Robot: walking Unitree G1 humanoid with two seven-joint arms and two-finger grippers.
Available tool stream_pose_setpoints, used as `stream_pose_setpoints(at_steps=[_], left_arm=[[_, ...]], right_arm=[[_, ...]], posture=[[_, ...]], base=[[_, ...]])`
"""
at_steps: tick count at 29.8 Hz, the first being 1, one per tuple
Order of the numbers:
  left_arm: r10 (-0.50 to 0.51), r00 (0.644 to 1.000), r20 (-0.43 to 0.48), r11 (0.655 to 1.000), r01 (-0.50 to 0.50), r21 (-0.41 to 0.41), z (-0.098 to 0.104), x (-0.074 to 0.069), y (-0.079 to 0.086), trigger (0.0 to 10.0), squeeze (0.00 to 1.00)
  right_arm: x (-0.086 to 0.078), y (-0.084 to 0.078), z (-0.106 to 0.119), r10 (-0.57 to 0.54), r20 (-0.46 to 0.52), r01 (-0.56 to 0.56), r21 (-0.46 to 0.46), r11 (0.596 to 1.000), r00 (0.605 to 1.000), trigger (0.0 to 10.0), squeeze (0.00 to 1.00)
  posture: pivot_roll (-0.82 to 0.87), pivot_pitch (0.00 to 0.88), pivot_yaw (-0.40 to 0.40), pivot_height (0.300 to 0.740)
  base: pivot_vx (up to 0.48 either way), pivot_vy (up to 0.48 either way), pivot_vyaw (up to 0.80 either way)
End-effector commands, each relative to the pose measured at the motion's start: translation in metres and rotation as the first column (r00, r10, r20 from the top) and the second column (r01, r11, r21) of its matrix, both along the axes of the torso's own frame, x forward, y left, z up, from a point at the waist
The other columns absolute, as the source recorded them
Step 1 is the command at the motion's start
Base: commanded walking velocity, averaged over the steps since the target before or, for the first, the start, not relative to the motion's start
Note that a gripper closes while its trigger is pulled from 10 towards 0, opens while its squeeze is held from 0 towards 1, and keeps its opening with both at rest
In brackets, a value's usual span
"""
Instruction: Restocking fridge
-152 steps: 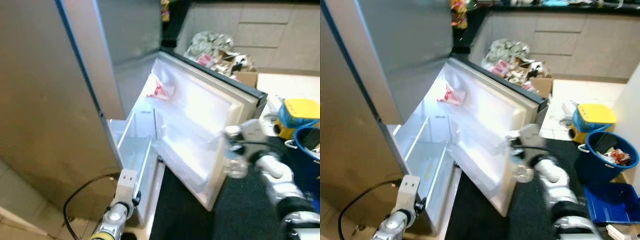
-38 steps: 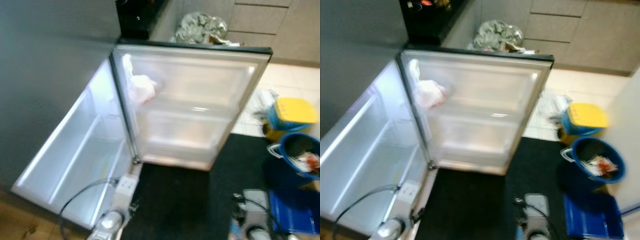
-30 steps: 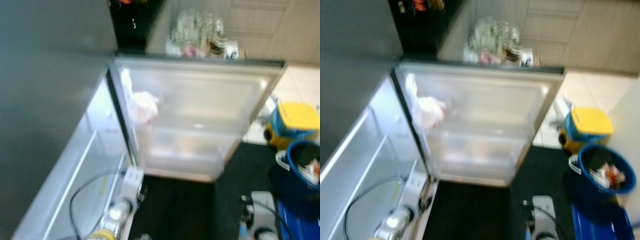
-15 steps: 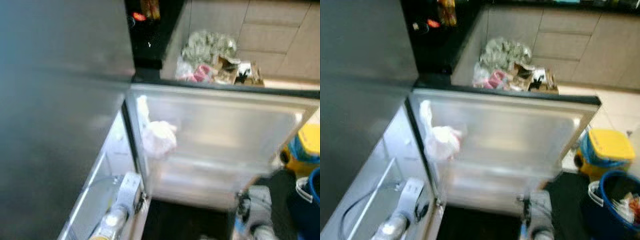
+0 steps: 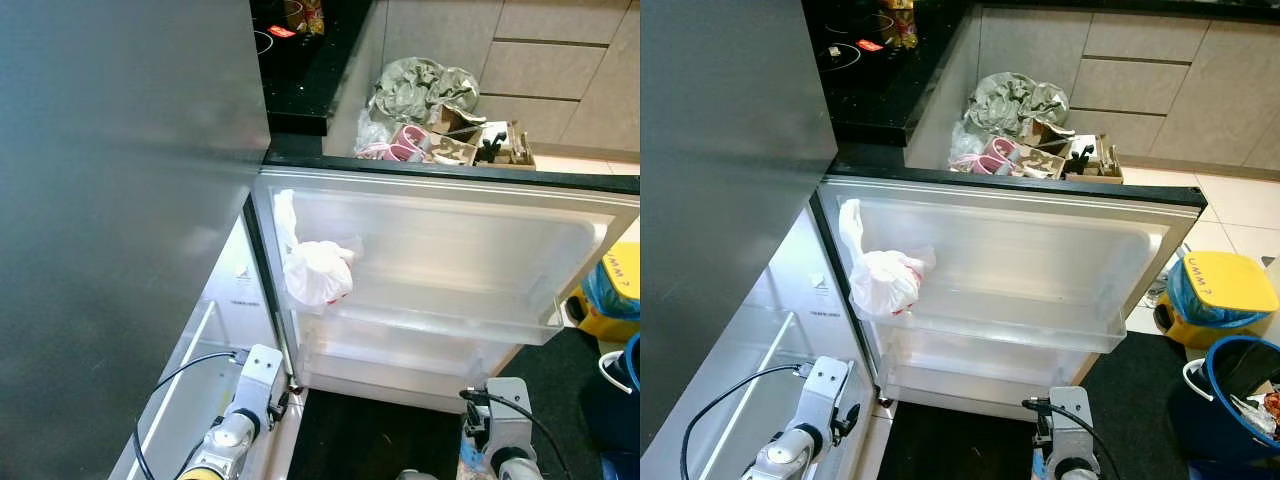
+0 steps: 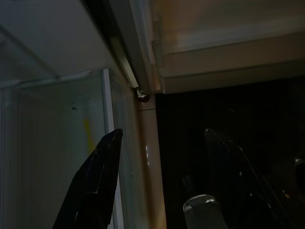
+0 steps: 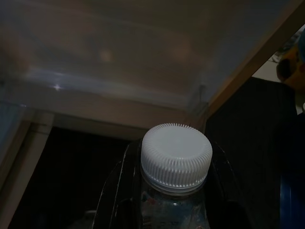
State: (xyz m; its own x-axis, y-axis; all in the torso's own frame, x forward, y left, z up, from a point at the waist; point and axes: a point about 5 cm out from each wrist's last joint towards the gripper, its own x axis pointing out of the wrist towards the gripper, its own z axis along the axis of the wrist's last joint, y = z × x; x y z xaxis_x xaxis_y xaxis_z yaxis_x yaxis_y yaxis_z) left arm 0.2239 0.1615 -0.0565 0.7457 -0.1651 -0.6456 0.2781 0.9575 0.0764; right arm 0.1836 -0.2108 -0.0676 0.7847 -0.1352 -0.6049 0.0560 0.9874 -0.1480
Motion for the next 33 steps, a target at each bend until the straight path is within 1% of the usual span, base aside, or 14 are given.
stream_pose_setpoints(at_steps=[1, 2, 3, 9, 11, 13, 17, 26, 33], left_arm=[[-0.004, 1.0, -0.023, 1.0, 0.004, 0.014, -0.003, -0.005, 0.005, 10.0, 0.0], [-0.005, 1.0, -0.023, 1.0, 0.005, 0.012, -0.003, -0.005, 0.004, 10.0, 0.0], [-0.005, 1.0, -0.023, 1.0, 0.005, 0.011, -0.003, -0.005, 0.004, 10.0, 0.0], [-0.024, 1.0, -0.019, 1.0, 0.024, 0.012, -0.003, -0.006, 0.001, 10.0, 0.0], [-0.027, 0.999, -0.021, 1.0, 0.028, 0.013, -0.004, -0.006, 0.001, 10.0, 0.0], [-0.03, 0.999, -0.021, 0.999, 0.03, 0.013, -0.004, -0.006, 0.001, 10.0, 0.0], [-0.033, 0.999, -0.021, 0.999, 0.033, 0.013, -0.004, -0.006, 0.0, 10.0, 0.0], [-0.023, 0.999, -0.022, 1.0, 0.024, 0.015, -0.004, -0.006, 0.0, 10.0, 0.0], [0.014, 1.0, -0.026, 1.0, -0.013, 0.011, -0.004, -0.006, 0.005, 10.0, 0.0]], right_arm=[[0.012, 0.002, 0.008, 0.003, 0.062, -0.003, -0.001, 1.0, 0.998, 10.0, 0.0], [0.018, 0.003, 0.011, -0.001, 0.084, 0.0, 0.004, 1.0, 0.996, 10.0, 0.0], [0.021, 0.003, 0.013, -0.001, 0.09, 0.001, 0.005, 1.0, 0.996, 10.0, 0.0], [0.025, 0.004, 0.015, 0.003, 0.104, -0.004, 0.013, 1.0, 0.995, 10.0, 0.0], [0.025, 0.005, 0.015, 0.006, 0.102, -0.008, 0.013, 1.0, 0.995, 10.0, 0.0], [0.024, 0.005, 0.014, 0.007, 0.099, -0.009, 0.014, 1.0, 0.995, 10.0, 0.0], [0.02, 0.004, 0.012, 0.009, 0.085, -0.01, 0.012, 1.0, 0.996, 10.0, 0.0], [0.018, 0.003, 0.011, 0.006, 0.077, -0.007, 0.009, 1.0, 0.997, 10.0, 0.0], [0.017, 0.003, 0.011, 0.007, 0.075, -0.007, 0.009, 1.0, 0.997, 10.0, 0.0]], posture=[[-0.07, 0.047, 0.012, 0.74], [-0.07, 0.046, 0.011, 0.74], [-0.07, 0.045, 0.011, 0.74], [-0.07, 0.041, 0.008, 0.74], [-0.07, 0.04, 0.007, 0.74], [-0.07, 0.04, 0.007, 0.74], [-0.08, 0.037, 0.006, 0.74], [-0.08, 0.037, 0.005, 0.74], [-0.08, 0.043, 0.007, 0.74]], base=[[0.0, 0.0, 0.0], [0.0, 0.0, 0.0], [0.0, 0.0, 0.0], [0.0, 0.0, 0.0], [0.0, 0.0, 0.0], [0.0, -0.33, 0.0], [0.0, -0.418, 0.0], [0.0, -0.405, 0.0], [0.0, 0.0, 0.0]])
